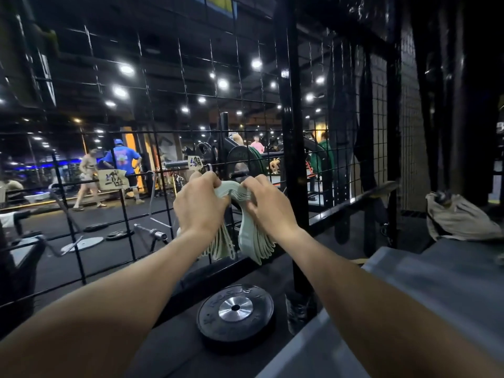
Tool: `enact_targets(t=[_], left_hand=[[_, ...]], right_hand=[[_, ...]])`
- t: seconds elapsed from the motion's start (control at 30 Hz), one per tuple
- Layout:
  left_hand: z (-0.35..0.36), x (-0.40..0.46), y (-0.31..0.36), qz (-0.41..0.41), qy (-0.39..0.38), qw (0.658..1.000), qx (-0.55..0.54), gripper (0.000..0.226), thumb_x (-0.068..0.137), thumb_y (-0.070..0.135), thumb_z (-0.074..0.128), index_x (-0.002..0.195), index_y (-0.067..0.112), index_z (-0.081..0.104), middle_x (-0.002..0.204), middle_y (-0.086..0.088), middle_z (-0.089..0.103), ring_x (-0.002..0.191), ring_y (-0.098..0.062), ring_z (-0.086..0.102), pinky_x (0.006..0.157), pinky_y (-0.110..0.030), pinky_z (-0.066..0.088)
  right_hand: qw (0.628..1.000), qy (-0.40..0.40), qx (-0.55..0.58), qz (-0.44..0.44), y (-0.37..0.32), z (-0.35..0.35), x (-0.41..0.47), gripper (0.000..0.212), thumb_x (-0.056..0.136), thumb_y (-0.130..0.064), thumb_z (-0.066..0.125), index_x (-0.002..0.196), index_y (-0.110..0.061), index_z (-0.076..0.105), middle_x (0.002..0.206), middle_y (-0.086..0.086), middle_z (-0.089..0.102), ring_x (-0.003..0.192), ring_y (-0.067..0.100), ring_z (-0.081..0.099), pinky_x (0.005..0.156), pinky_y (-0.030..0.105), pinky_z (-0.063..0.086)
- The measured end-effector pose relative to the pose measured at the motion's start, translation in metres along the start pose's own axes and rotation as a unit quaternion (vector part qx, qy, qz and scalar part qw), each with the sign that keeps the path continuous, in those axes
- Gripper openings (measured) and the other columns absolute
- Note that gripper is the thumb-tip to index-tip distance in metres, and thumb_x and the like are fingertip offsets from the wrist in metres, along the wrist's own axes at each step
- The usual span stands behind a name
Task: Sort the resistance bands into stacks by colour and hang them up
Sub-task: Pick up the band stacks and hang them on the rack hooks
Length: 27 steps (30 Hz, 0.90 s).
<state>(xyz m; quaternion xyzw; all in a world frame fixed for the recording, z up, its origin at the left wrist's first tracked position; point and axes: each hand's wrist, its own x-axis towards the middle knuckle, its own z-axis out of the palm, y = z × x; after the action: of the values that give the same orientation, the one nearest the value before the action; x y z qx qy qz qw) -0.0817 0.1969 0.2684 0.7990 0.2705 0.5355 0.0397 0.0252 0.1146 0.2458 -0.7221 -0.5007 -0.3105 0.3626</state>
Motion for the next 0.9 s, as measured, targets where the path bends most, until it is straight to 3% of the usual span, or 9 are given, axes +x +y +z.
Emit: enact_targets(t=[0.27, 0.4, 0.5, 0.6, 0.77, 0.9], left_hand=[[0.011, -0.032, -0.011, -0.145, 0.031, 0.983, -0.105, 0.020, 0.078, 0.025, 0.073, 0.089, 0.014, 0.060, 0.096, 0.000, 0.059, 0.077, -0.016, 0.052, 0.072, -0.028, 0.039], [0.015, -0.034, -0.012, -0.174, 0.033, 0.978, -0.113, 0.019, 0.077, 0.024, 0.072, 0.089, 0.016, 0.060, 0.096, 0.001, 0.057, 0.078, -0.015, 0.048, 0.073, -0.027, 0.036], [0.019, -0.037, -0.009, -0.208, 0.036, 0.967, -0.140, 0.018, 0.078, 0.021, 0.071, 0.090, 0.014, 0.058, 0.095, -0.001, 0.054, 0.081, -0.019, 0.051, 0.081, -0.033, 0.042], [0.022, -0.041, -0.004, -0.201, 0.029, 0.963, -0.177, 0.020, 0.079, 0.019, 0.070, 0.091, 0.013, 0.055, 0.097, -0.002, 0.052, 0.087, -0.023, 0.055, 0.076, -0.032, 0.043], [0.020, -0.050, -0.016, -0.144, -0.056, 0.973, -0.169, 0.040, 0.079, 0.019, 0.070, 0.111, 0.024, 0.046, 0.114, -0.004, 0.048, 0.098, -0.023, 0.055, 0.079, -0.035, 0.047], [0.015, -0.063, -0.024, -0.160, -0.127, 0.964, -0.172, 0.064, 0.084, 0.012, 0.063, 0.133, 0.039, 0.033, 0.130, -0.006, 0.042, 0.090, -0.017, 0.045, 0.075, -0.033, 0.041]], right_hand=[[0.998, -0.045, -0.030, -0.041, -0.012, 0.010, -0.004, 0.044, 0.090, -0.014, 0.051, 0.133, -0.019, 0.044, 0.118, 0.002, 0.047, 0.108, 0.021, 0.050, 0.072, 0.041, 0.052], [1.000, -0.018, -0.015, -0.017, -0.018, 0.019, -0.003, 0.041, 0.089, -0.015, 0.054, 0.129, -0.018, 0.047, 0.116, 0.002, 0.048, 0.104, 0.023, 0.051, 0.070, 0.036, 0.050], [1.000, -0.008, -0.016, -0.015, -0.017, 0.018, -0.003, 0.042, 0.089, -0.015, 0.055, 0.129, -0.017, 0.046, 0.121, 0.000, 0.049, 0.111, 0.022, 0.050, 0.075, 0.040, 0.052], [0.999, -0.010, 0.000, 0.031, -0.014, 0.018, -0.006, 0.041, 0.088, -0.016, 0.056, 0.128, -0.014, 0.045, 0.127, 0.002, 0.048, 0.112, 0.023, 0.050, 0.076, 0.038, 0.050], [0.994, -0.063, 0.001, 0.084, -0.011, 0.018, -0.018, 0.057, 0.084, -0.020, 0.063, 0.134, -0.016, 0.035, 0.132, 0.004, 0.044, 0.110, 0.028, 0.054, 0.080, 0.040, 0.051], [0.989, -0.088, 0.002, 0.123, -0.016, 0.019, -0.027, 0.056, 0.082, -0.030, 0.064, 0.128, -0.017, 0.035, 0.123, 0.004, 0.050, 0.102, 0.028, 0.057, 0.073, 0.038, 0.050]])
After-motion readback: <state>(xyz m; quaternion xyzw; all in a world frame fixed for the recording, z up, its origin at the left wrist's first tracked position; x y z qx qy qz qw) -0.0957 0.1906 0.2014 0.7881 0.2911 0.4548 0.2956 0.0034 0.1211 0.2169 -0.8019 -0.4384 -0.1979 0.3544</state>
